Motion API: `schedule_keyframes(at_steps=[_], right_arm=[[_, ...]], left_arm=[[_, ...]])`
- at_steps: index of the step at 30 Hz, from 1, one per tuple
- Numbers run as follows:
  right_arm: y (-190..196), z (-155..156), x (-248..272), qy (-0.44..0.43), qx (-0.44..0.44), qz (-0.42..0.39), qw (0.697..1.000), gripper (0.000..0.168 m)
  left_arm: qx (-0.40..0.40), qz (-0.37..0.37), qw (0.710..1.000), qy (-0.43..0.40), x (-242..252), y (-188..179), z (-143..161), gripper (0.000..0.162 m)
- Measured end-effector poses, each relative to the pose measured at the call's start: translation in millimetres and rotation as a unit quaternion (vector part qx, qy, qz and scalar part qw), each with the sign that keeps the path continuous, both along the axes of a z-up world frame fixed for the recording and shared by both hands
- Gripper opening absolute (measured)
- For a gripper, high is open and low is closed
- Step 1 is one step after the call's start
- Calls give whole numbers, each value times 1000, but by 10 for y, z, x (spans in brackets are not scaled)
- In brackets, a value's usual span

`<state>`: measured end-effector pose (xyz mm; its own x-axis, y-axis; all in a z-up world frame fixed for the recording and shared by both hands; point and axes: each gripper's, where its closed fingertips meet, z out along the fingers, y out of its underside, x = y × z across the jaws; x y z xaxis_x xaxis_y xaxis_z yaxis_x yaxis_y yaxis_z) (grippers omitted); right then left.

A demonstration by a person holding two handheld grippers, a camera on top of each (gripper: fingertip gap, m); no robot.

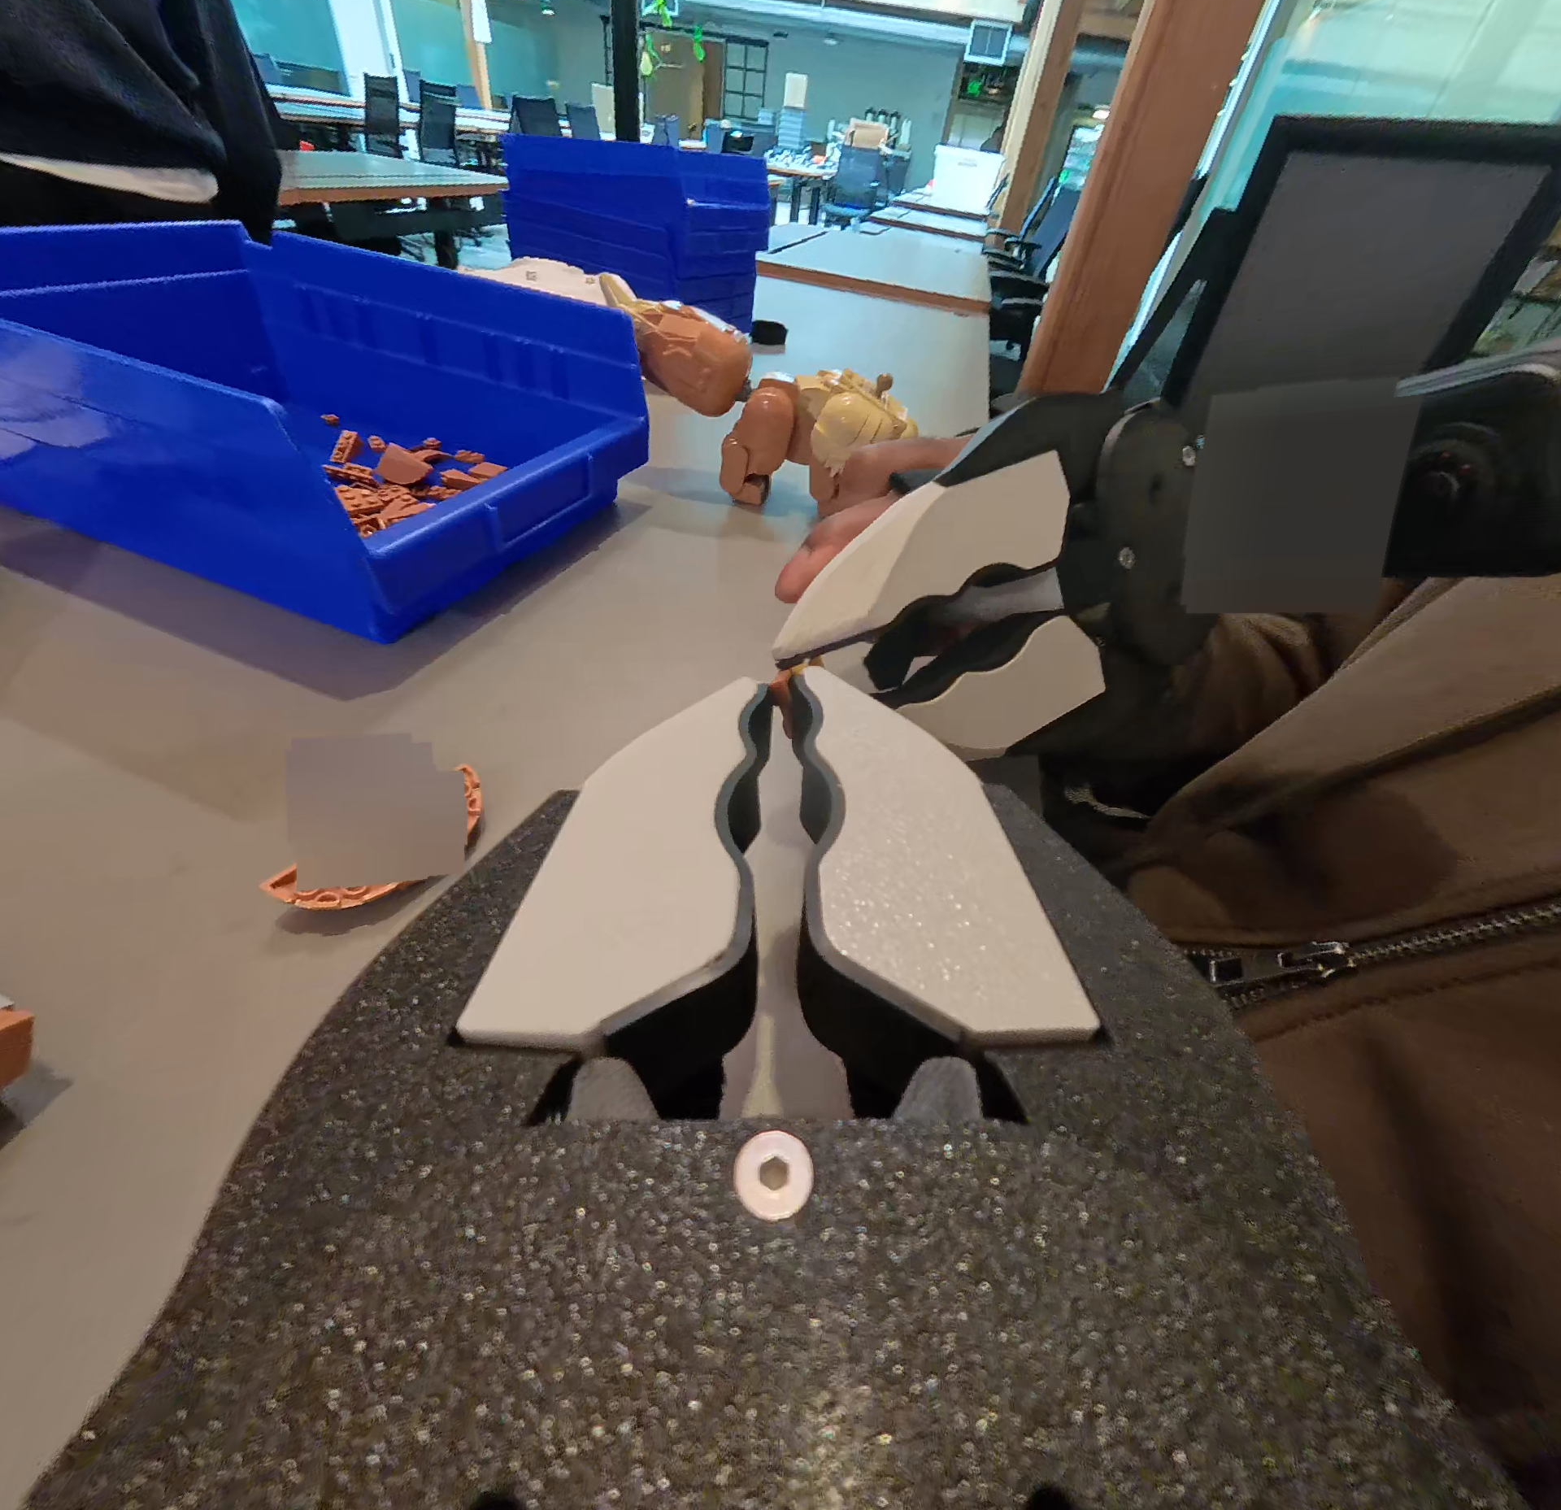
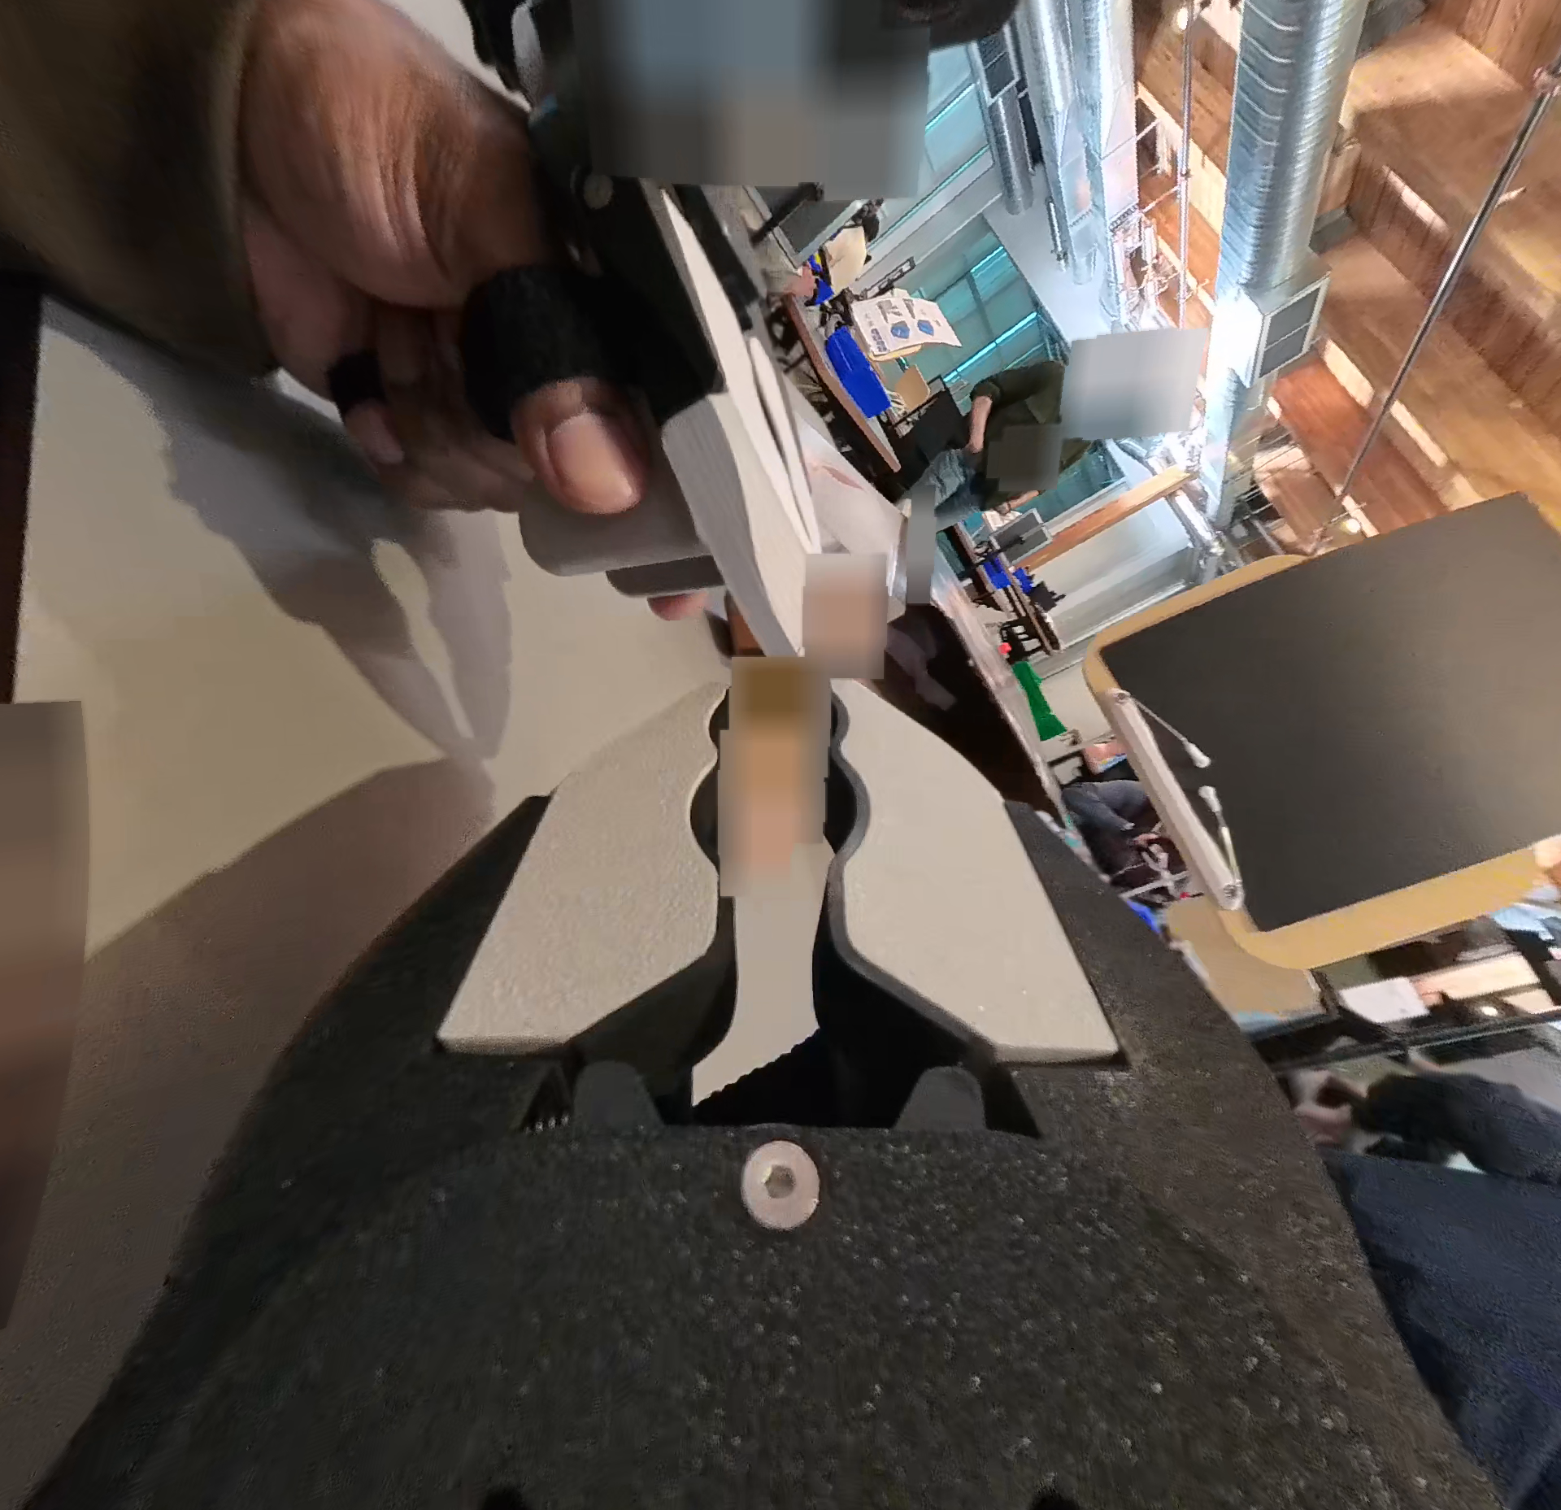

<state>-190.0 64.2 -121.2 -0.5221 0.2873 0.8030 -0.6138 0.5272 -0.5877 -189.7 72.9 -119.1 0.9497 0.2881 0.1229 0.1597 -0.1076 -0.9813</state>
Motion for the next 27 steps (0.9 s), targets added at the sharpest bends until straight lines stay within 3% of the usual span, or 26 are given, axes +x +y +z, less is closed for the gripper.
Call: schedule_keyframes(at_steps=[20,23,27], right_arm=[[22,76,2,-206,-143,58,966,16],[36,91,7,-187,-142,51,971,16],[23,125,48,-96,-116,35,988,16]], left_arm=[[84,-32,991,-104,-4,32,48,3],[96,-32,988,-120,-11,41,61,3],[132,-59,973,-179,25,40,110,3]])
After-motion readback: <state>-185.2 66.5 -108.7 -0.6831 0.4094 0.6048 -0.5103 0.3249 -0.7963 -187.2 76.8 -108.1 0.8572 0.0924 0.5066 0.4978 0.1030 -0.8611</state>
